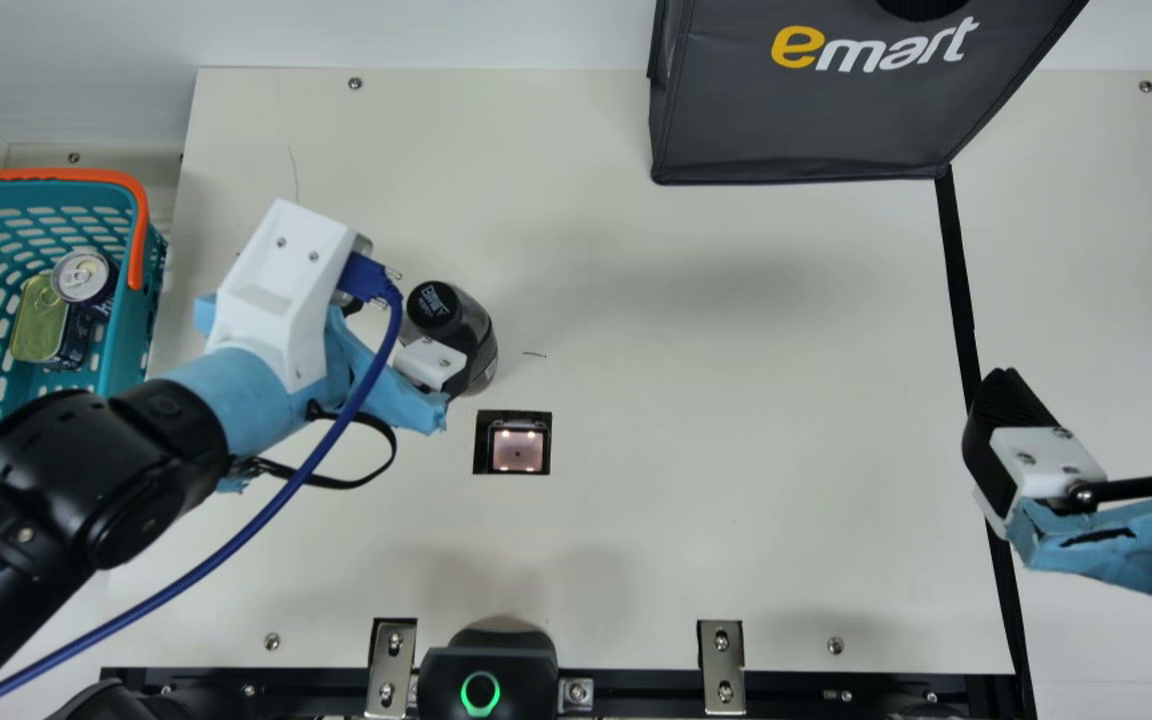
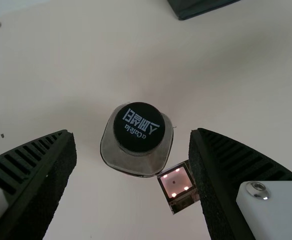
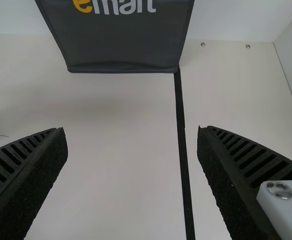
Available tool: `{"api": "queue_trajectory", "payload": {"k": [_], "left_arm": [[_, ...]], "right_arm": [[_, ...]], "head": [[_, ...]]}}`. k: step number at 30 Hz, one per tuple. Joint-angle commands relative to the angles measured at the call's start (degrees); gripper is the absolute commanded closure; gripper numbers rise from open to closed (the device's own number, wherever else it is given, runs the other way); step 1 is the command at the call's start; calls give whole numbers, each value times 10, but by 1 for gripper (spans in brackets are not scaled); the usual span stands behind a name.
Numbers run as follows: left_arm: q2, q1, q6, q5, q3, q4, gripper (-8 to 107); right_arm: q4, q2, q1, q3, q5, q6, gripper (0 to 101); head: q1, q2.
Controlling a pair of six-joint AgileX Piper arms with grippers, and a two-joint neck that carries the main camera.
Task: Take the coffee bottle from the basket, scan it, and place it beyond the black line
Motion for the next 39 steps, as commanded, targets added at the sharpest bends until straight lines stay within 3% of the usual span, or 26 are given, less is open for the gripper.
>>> {"api": "queue_trajectory", "payload": {"k": [1, 15, 29, 39], "left_arm": [[8, -3, -9, 0, -2, 5, 9], [70, -29, -125, 4, -32, 71, 9], [98, -40, -180, 14, -45, 100, 9], [100, -45, -194, 16, -43, 104, 76]], "right_arm": [[0, 0, 0, 0, 0, 0, 10], [0, 0, 0, 0, 0, 0, 10], [0, 0, 0, 0, 0, 0, 10], [0, 0, 0, 0, 0, 0, 10]], "head": [[-16, 0], [-16, 0], [-16, 0], [-16, 0]]}}
